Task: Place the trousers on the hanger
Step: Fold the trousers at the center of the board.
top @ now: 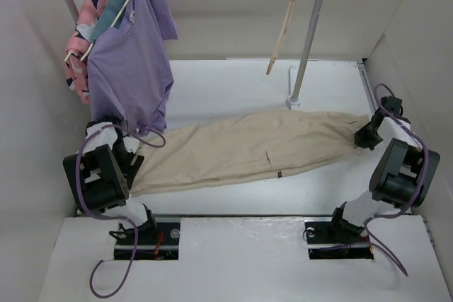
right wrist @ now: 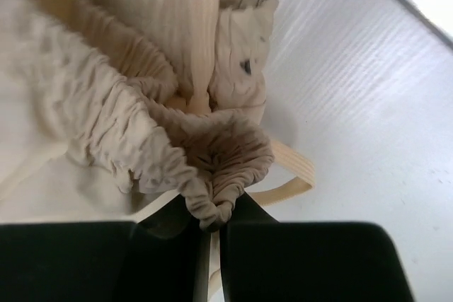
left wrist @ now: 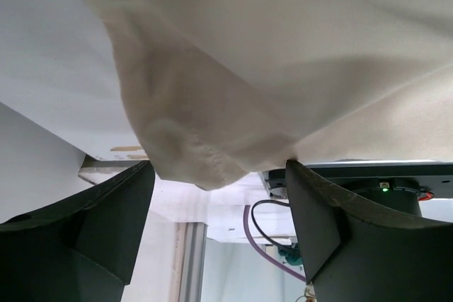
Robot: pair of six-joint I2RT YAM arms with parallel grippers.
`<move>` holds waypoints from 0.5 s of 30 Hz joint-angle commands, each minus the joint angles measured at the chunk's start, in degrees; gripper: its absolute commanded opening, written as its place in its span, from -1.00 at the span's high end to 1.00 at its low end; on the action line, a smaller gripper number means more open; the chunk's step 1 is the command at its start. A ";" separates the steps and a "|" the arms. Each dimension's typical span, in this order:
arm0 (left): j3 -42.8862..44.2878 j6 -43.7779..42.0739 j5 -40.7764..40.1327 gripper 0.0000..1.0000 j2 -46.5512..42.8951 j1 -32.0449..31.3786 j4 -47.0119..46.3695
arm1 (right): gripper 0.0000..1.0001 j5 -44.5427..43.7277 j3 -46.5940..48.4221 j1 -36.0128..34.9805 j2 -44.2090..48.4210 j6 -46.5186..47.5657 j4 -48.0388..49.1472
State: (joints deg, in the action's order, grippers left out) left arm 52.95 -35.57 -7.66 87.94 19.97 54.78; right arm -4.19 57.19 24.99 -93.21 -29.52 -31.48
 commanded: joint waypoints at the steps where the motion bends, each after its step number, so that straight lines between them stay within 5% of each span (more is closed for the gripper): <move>1: 0.49 -0.20 2.73 -0.43 0.21 -0.71 0.85 | 1.00 -3.10 3.36 0.67 9.52 -2.21 1.07; 15: -1.62 -0.20 2.66 -0.38 -1.02 -7.65 -1.96 | 1.00 -21.21 9.70 -1.09 26.84 4.81 -9.73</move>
State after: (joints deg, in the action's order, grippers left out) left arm 52.49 -35.53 -4.75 88.23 13.78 52.38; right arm -18.90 64.16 24.38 -68.86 -27.68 -39.53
